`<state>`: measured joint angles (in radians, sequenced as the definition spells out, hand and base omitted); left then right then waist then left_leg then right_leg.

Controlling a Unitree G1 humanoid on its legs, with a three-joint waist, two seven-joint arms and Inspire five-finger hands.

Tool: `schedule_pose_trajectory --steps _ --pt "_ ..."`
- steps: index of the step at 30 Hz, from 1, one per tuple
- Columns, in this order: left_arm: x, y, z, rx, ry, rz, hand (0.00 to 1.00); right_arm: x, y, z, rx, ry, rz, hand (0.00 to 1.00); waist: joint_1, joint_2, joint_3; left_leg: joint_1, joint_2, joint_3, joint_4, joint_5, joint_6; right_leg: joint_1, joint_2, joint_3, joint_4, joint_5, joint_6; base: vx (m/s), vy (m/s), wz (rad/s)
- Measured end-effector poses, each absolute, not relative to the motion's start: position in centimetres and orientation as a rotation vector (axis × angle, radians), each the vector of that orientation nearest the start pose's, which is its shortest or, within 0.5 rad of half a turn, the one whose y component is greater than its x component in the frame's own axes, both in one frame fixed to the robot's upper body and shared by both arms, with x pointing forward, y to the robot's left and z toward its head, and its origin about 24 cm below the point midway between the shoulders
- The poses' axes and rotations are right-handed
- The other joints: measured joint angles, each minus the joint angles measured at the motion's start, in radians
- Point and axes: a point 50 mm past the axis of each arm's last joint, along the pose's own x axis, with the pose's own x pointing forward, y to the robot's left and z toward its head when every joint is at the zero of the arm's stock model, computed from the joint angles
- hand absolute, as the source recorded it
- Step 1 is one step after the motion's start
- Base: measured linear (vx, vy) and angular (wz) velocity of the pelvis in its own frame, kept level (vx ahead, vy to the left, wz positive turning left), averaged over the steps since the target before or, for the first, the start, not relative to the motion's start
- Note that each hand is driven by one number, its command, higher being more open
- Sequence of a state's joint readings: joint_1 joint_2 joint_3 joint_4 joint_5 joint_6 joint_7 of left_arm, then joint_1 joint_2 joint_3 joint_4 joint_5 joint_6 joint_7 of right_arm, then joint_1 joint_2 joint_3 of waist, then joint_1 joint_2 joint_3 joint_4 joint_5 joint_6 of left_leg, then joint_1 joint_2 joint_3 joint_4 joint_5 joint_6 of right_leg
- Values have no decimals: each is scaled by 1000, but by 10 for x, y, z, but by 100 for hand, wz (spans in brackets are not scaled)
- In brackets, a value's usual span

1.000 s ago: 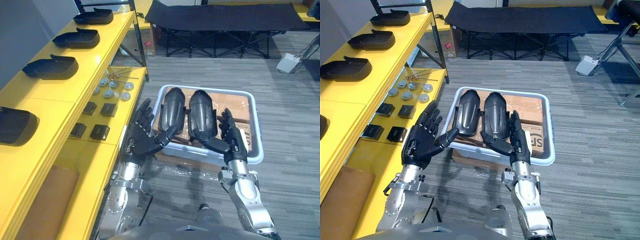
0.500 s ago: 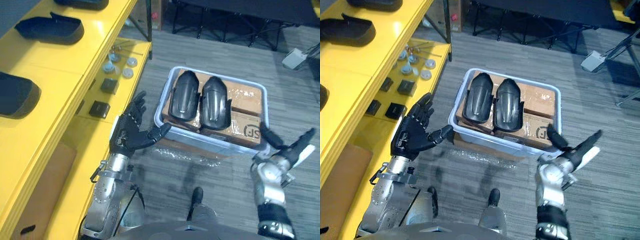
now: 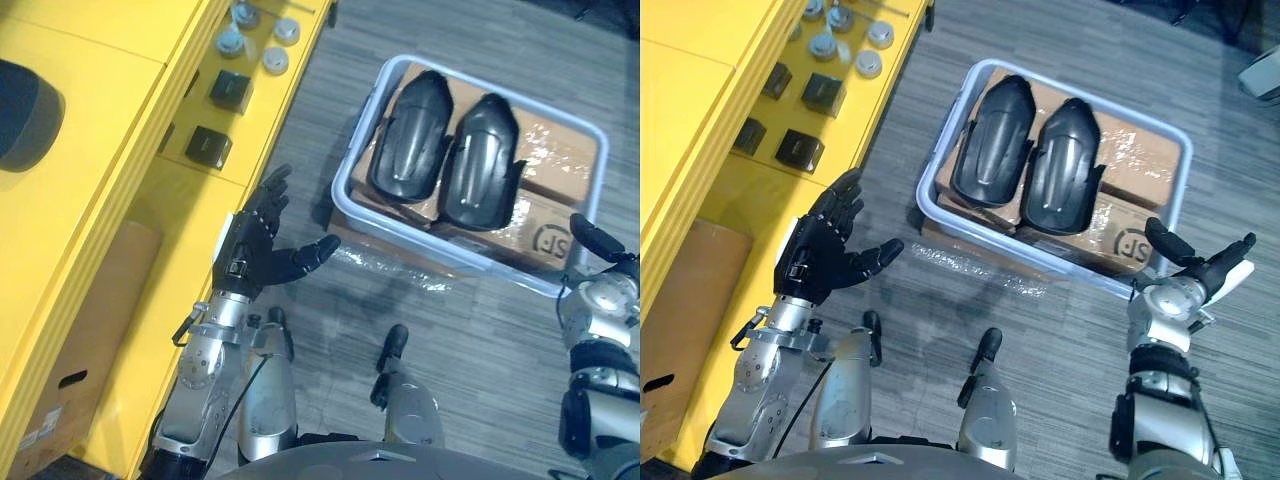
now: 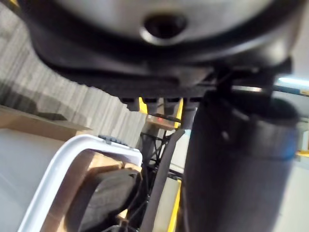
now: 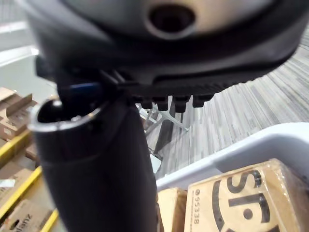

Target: Walk over and take three plastic housings, then place them on the shelf

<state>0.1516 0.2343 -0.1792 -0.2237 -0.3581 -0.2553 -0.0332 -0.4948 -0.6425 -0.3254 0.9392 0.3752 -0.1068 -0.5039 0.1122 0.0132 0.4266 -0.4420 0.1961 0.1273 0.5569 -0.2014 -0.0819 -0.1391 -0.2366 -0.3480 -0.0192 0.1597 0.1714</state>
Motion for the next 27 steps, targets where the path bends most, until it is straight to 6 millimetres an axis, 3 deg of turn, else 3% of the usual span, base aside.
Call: schedule_pose_trajectory --steps 4,8,16,18,22,27 --pt "225 150 66 -164 -218 -175 100 290 -406 115 -88 32 -1029 100 15 23 27 -37 -2 -12 20 -3 7 -27 -2 -6 6 6 0 -56 24 1" --pt "223 154 57 -160 -179 -134 100 305 -401 143 -132 -49 -992 100 28 35 41 -51 -4 -18 31 -3 10 -46 -7 -5 28 6 0 -55 23 1" --pt "223 152 56 -173 -182 -124 100 309 -402 174 -271 -145 -982 100 40 48 57 -55 -10 -22 33 3 19 -50 -14 -16 45 4 -2 -57 6 3" --pt "223 152 57 -179 -184 -121 100 306 -405 190 -307 -194 -985 100 36 51 60 -53 -10 -21 33 5 20 -50 -15 -16 55 2 -4 -61 4 1" --pt "223 152 57 -178 -183 -119 100 303 -408 199 -331 -212 -982 100 30 51 60 -53 -9 -22 31 8 20 -52 -15 -17 63 0 -6 -58 1 0" --pt "223 153 57 -183 -182 -102 100 308 -405 186 -436 -115 -921 100 33 51 60 -69 -13 -16 15 18 22 -80 -22 -19 69 -1 -8 -69 -3 -2"
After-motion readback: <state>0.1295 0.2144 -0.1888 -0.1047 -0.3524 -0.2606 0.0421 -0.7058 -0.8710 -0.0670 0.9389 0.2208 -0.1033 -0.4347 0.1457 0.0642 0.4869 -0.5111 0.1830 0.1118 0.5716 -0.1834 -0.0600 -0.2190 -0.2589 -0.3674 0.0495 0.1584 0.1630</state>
